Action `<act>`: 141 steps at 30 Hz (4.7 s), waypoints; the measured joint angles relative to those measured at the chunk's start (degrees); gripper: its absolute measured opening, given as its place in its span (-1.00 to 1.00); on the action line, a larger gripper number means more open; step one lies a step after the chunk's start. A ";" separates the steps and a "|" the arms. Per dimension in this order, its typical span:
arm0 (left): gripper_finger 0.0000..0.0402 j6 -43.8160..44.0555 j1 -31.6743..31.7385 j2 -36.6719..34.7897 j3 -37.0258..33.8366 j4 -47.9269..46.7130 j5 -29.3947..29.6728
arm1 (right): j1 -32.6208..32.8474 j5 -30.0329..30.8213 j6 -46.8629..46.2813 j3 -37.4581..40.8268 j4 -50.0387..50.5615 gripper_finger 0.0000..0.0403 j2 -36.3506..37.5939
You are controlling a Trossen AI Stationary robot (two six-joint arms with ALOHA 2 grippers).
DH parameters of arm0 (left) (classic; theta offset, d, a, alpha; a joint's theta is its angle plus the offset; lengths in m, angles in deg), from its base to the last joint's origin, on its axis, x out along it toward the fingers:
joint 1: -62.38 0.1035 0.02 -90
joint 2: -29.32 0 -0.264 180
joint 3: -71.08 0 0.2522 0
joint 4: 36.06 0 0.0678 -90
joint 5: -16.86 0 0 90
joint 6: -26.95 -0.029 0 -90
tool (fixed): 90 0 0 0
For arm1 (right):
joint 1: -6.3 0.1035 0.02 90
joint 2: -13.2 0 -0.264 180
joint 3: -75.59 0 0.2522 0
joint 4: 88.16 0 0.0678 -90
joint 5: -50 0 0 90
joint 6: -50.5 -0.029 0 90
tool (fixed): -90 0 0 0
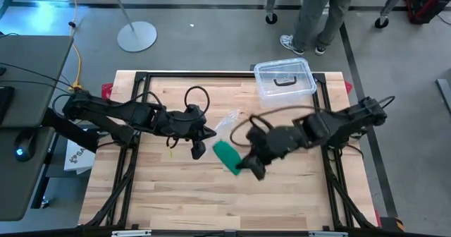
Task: Roll bandage
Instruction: Put the rolled green bandage into the transparent zip bag, then close the transparent zip bag
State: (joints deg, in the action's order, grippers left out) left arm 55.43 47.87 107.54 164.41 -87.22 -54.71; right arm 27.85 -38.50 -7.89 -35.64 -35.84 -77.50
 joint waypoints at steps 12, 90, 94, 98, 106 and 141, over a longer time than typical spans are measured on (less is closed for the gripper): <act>-1.00 -3.66 -0.88 0.50 -0.04 4.67 -1.44 | -6.51 -4.57 0.27 -2.91 14.08 -0.84 -2.22; -1.00 9.10 8.56 0.97 -0.02 9.80 -15.51 | -5.86 -3.93 8.39 -12.92 10.17 0.18 -5.21; -1.00 7.15 8.54 0.92 -0.02 9.72 -16.31 | -5.47 6.90 7.15 -15.13 11.22 0.18 -5.09; -1.00 4.29 8.49 0.63 -0.02 9.60 -16.94 | -6.36 9.77 0.30 -14.24 15.01 0.18 -5.08; -1.00 2.33 10.23 0.82 -0.02 -0.52 -24.45 | -5.50 -3.48 19.79 -9.32 16.85 0.18 -5.28; -1.00 4.43 12.99 1.00 0.02 5.09 -49.22 | -17.19 -21.51 71.24 -12.66 12.38 -0.59 -11.09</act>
State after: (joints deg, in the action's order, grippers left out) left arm 59.85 60.86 108.54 164.43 -82.14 -103.94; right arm 10.66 -60.01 63.35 -48.30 -23.46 -88.59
